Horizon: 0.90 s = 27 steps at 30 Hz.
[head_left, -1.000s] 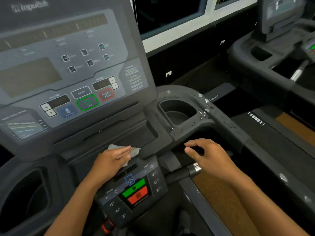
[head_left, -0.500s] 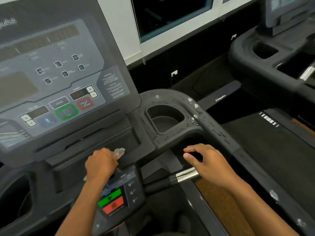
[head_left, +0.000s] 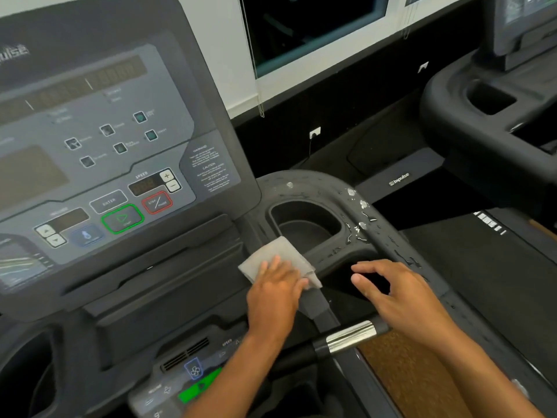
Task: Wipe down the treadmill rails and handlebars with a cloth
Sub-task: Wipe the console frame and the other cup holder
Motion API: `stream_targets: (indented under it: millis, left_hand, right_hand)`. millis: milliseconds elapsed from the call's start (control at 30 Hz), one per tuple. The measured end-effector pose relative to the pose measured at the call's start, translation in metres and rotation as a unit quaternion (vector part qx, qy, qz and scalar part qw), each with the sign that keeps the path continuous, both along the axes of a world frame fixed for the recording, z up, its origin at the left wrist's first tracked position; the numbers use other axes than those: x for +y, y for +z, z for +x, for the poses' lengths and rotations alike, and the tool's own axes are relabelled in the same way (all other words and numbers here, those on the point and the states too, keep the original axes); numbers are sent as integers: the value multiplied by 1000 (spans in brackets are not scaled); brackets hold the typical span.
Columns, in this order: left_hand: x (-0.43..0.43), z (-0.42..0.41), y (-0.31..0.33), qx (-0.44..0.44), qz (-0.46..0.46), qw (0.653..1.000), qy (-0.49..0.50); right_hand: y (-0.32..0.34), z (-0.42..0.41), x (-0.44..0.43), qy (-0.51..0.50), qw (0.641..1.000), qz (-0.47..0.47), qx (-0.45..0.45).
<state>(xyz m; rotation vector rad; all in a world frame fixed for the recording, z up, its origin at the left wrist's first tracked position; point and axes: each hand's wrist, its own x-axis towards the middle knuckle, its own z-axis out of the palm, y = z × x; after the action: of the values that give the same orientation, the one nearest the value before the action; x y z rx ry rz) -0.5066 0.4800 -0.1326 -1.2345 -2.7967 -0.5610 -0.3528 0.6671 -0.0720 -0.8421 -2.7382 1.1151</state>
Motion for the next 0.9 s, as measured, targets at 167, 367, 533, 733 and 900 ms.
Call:
stream_targets:
  millis: [167, 367, 533, 733, 900]
  left_hand:
    - [-1, 10, -1, 38, -123, 992, 0]
    - [26, 12, -7, -18, -237, 971, 33]
    - [52, -26, -3, -61, -231, 968, 79]
    - [73, -58, 3, -110, -207, 962, 137]
    - [78, -40, 8, -175, -200, 950, 166]
  right_hand:
    - [-1, -12, 2, -14, 1000, 8, -13]
    - [-4, -36, 4, 3, 1000, 25, -1]
    - [-4, -46, 20, 23, 999, 23, 3]
    - [1, -39, 47, 84, 996, 18, -6]
    - [2, -25, 72, 121, 992, 22, -8]
